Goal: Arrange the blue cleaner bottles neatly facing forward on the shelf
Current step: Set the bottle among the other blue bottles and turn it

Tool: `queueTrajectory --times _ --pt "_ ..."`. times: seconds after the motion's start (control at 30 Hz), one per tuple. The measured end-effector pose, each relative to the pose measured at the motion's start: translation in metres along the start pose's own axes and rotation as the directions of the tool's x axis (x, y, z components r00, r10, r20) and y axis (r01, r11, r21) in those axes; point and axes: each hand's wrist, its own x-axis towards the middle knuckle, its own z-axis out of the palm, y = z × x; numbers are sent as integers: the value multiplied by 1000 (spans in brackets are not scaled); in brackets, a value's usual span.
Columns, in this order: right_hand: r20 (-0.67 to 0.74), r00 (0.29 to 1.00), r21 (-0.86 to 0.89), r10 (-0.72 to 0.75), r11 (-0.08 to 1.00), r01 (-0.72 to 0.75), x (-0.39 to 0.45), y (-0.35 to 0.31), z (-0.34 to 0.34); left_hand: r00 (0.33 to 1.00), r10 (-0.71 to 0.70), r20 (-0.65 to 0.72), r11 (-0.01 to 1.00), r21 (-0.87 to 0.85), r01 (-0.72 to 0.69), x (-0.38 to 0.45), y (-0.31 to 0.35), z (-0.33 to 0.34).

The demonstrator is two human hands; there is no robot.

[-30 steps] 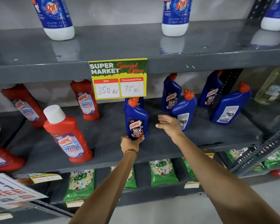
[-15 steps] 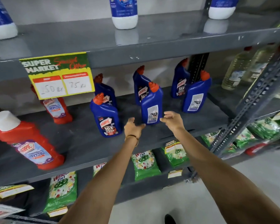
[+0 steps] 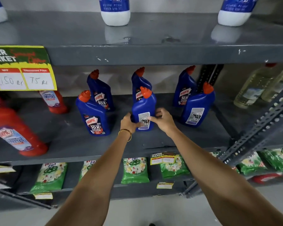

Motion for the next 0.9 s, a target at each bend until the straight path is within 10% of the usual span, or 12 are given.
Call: queueTrajectory --times 0.5,0.67,0.9 --pt "188 974 185 -130 978 95 -2 -39 3 925 266 -273 958 185 -220 -35 12 13" --pt "249 952 165 -179 976 140 -4 -41 -17 977 170 130 976 -157 -149 -23 6 -16" --pt "521 824 370 -224 929 19 -5 -45 -47 767 94 635 911 -365 191 -13 9 -27"
